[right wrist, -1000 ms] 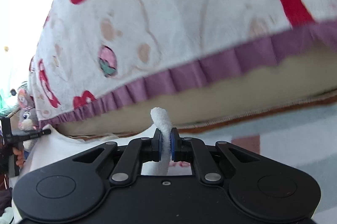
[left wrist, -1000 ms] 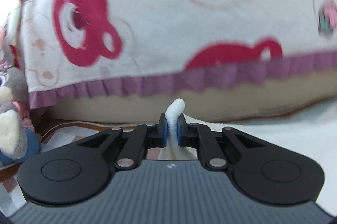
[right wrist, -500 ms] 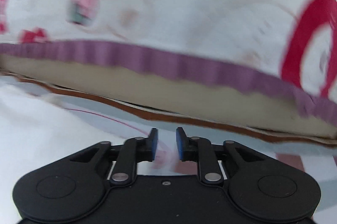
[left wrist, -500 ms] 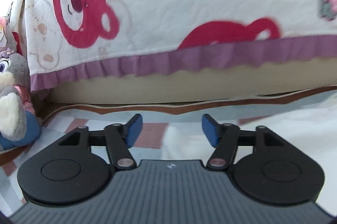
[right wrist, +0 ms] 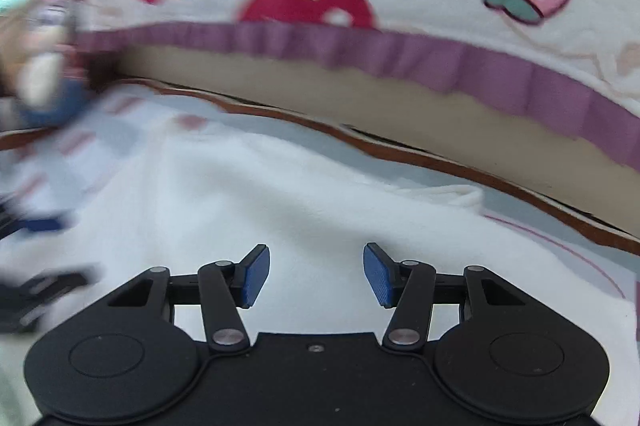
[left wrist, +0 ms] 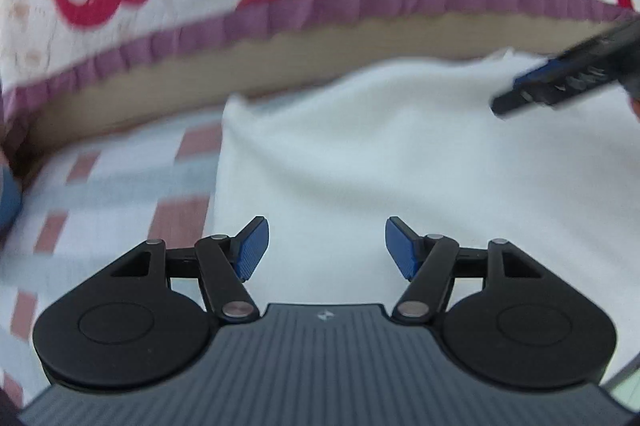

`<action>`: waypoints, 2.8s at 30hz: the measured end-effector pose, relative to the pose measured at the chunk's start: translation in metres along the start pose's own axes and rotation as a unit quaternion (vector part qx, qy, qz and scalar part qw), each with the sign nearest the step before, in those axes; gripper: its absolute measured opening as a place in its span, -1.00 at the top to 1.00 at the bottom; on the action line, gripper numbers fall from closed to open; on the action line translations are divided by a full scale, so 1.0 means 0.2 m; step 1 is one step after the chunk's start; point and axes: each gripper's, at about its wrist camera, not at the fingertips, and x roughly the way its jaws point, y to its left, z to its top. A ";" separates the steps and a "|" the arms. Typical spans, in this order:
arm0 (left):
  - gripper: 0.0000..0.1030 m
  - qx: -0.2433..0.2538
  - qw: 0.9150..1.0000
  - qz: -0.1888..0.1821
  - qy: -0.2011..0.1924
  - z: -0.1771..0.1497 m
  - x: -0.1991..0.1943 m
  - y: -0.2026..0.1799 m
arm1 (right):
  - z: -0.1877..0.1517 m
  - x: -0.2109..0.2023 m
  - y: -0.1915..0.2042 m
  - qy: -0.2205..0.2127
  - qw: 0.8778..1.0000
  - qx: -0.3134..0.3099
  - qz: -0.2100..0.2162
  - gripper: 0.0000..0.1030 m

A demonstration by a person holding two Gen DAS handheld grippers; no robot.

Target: Fold clothes

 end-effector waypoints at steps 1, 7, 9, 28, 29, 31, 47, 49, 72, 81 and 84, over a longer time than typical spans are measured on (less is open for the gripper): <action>-0.24 -0.013 1.000 0.001 0.002 -0.04 0.00 0.03 | 0.02 0.06 -0.01 0.000 0.999 0.000 -0.045 0.00; -0.25 -0.073 0.997 0.023 0.027 -0.24 -0.05 0.28 | 0.07 0.09 -0.14 -0.010 0.989 0.081 -0.120 0.13; -0.32 -0.098 0.994 0.036 0.030 -0.30 -0.08 0.37 | 0.06 0.02 -0.12 -0.009 0.985 0.098 -0.141 0.07; -0.32 -0.381 0.922 -0.032 0.054 -0.56 -0.35 0.45 | -1.03 -0.86 -0.11 -0.008 0.973 0.185 -0.136 0.14; -0.32 -0.393 0.917 -0.042 0.051 -0.57 -0.36 0.46 | -1.05 -0.91 -0.15 -0.016 0.969 0.212 -0.129 0.07; -0.32 -0.413 0.907 -0.065 0.042 -0.59 -0.36 0.46 | -1.02 -1.03 -0.18 -0.028 0.955 0.272 -0.112 -0.06; 0.63 -0.446 0.890 -0.090 -0.039 -0.53 -0.31 0.41 | -1.24 -0.92 -0.27 -0.029 0.865 0.501 0.017 -0.21; 0.63 -0.438 0.895 -0.069 -0.052 -0.56 -0.35 0.38 | -1.26 -0.92 -0.25 -0.033 0.863 0.505 0.016 -0.20; 0.57 -0.421 0.905 -0.049 0.008 -0.59 -0.30 0.33 | -1.14 -1.03 -0.33 -0.131 0.863 0.485 -0.054 0.32; 0.37 -0.456 0.888 -0.064 0.014 -0.63 -0.28 0.36 | -1.33 -0.90 -0.31 -0.110 0.795 0.594 0.052 -0.04; 0.05 -0.522 0.843 -0.132 0.012 -0.68 -0.26 0.45 | -1.35 -0.87 -0.25 -0.127 0.782 0.610 0.038 -0.12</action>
